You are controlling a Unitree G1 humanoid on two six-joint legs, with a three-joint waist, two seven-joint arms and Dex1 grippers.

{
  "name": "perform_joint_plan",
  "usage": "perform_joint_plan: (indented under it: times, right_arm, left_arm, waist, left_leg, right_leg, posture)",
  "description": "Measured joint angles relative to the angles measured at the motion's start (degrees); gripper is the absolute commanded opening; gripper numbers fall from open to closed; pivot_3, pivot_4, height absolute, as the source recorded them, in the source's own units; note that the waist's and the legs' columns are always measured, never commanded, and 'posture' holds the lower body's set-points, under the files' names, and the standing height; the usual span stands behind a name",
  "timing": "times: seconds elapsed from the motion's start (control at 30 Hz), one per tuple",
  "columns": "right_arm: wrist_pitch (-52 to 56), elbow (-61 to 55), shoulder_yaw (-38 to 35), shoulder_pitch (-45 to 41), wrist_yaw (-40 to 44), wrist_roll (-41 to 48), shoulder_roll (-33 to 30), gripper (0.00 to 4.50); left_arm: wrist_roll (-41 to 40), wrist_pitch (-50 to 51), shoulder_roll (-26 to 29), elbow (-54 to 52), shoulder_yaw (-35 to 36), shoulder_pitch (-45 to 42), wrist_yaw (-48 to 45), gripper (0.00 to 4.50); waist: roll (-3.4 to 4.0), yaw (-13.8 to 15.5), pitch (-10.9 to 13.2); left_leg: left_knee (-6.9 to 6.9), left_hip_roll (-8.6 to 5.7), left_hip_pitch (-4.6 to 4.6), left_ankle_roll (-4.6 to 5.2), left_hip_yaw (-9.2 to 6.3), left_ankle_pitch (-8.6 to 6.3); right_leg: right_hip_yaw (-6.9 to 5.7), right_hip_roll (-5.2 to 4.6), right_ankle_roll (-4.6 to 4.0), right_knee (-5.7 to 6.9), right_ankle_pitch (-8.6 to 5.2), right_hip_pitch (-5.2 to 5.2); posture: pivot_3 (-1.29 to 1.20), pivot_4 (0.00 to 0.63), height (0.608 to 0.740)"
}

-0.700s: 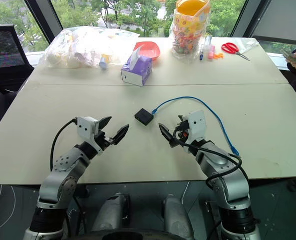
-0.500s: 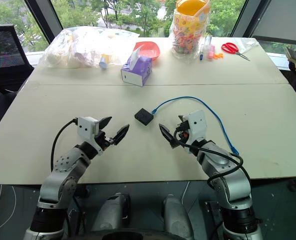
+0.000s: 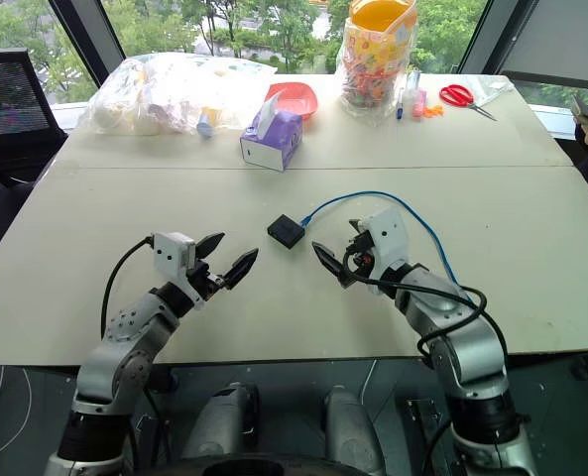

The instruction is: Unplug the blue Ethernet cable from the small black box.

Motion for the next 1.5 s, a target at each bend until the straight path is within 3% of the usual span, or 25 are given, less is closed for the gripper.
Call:
perform_joint_plan:
  times: [0.3, 0.47, 0.6, 0.7, 0.87, 1.0, 1.23, 1.47, 1.5]
  right_arm:
    - [3.89, 10.43, 7.16, -17.24, 14.33, -2.15, -14.45, 4.5]
    - [-6.28, 23.17, 21.32, -32.96, 31.36, -11.09, -19.58, 4.5]
    - [-18.49, 38.72, 27.9, -44.65, 43.78, -16.83, -16.27, 4.5]
    - [-28.05, 52.41, 31.44, -52.19, 49.3, -21.52, -10.02, 4.5]
    - [-40.57, 75.95, 33.74, -61.81, 51.35, -27.96, 1.6, 4.5]
    - [-48.04, 89.13, 34.53, -66.51, 48.43, -33.52, 7.02, 4.5]
    - [-55.27, 100.29, 37.24, -68.18, 44.04, -43.89, 10.59, 4.5]
    - [-56.8, 101.54, 36.08, -68.63, 42.14, -47.32, 12.03, 4.5]
    - [-56.69, 101.73, 35.83, -68.66, 41.85, -47.5, 12.28, 4.25]
  left_arm:
    - [-3.44, 4.93, 2.68, -1.86, 1.57, -0.17, -1.8, 4.49]
    - [-3.82, 5.57, 2.3, -2.88, 1.38, 0.04, -1.24, 4.49]
    - [-4.26, 5.94, 3.25, -3.94, 1.46, 0.12, -1.61, 4.49]
    - [-4.52, 6.55, 4.64, -4.43, 2.05, 0.46, -2.21, 4.49]
    - [-5.14, 6.7, 4.88, -5.37, 3.34, 0.19, -1.38, 4.49]
    - [-4.89, 6.71, 5.38, -7.34, 3.64, 1.27, -0.88, 4.49]
    - [-3.15, 6.35, 6.09, -11.36, 3.81, 6.07, 0.98, 4.49]
    - [-3.09, 6.4, 6.43, -12.52, 4.38, 6.78, 1.71, 4.49]
    - [-3.09, 6.43, 6.55, -12.51, 4.56, 6.69, 1.83, 4.5]
  waist:
    - [0.04, -0.02, 0.03]
    - [0.17, -0.22, 0.11]
    - [0.2, -0.25, 0.13]
    - [0.22, -0.37, 0.14]
    - [0.26, -0.33, 0.17]
    - [0.29, 0.01, 0.19]
    - [0.34, -0.36, 0.23]
    - [0.35, -0.47, 0.23]
    - [0.35, -0.52, 0.23]
  left_leg:
    - [0.04, 0.0, 0.0, 0.0, 0.01, 0.0]
    - [0.03, 0.0, 0.0, 0.01, 0.04, 0.0]
    - [0.0, 0.01, -0.01, 0.01, 0.05, 0.0]
    - [-0.03, 0.01, 0.0, 0.01, 0.08, 0.0]
    - [-0.02, 0.01, -0.01, 0.0, 0.1, 0.01]
    - [-0.03, -0.01, -0.02, -0.02, 0.1, 0.01]
    - [-0.05, 0.0, -0.02, -0.07, 0.14, 0.02]
    - [-0.05, 0.02, 0.03, -0.3, 0.1, 0.16]
    - [-0.05, 0.03, 0.04, -0.32, 0.09, 0.18]
  right_leg:
    - [0.01, -0.02, 0.0, 0.0, 0.0, 0.01]
    - [0.01, 0.01, 0.01, 0.01, 0.0, -0.03]
    - [0.01, 0.03, 0.02, 0.02, 0.0, -0.07]
    - [0.01, 0.03, 0.03, 0.08, 0.01, -0.1]
    - [0.0, 0.02, 0.17, 0.18, 0.09, -0.13]
    - [0.0, -0.02, 0.14, 0.22, 0.08, -0.13]
    - [0.01, -0.05, 0.02, 0.46, 0.01, -0.3]
    - [0.03, 0.02, -0.01, 1.01, -0.01, -0.55]
    - [0.04, 0.02, -0.01, 1.02, -0.01, -0.54]
  posture:
    - [0.0, 0.15, 0.735]
    - [0.0, 0.15, 0.735]
    - [0.0, 0.15, 0.735]
    - [0.0, 0.15, 0.735]
    - [0.0, 0.15, 0.735]
    - [0.0, 0.15, 0.735]
    - [0.0, 0.15, 0.735]
    - [0.0, 0.15, 0.735]
    - [0.0, 0.15, 0.735]
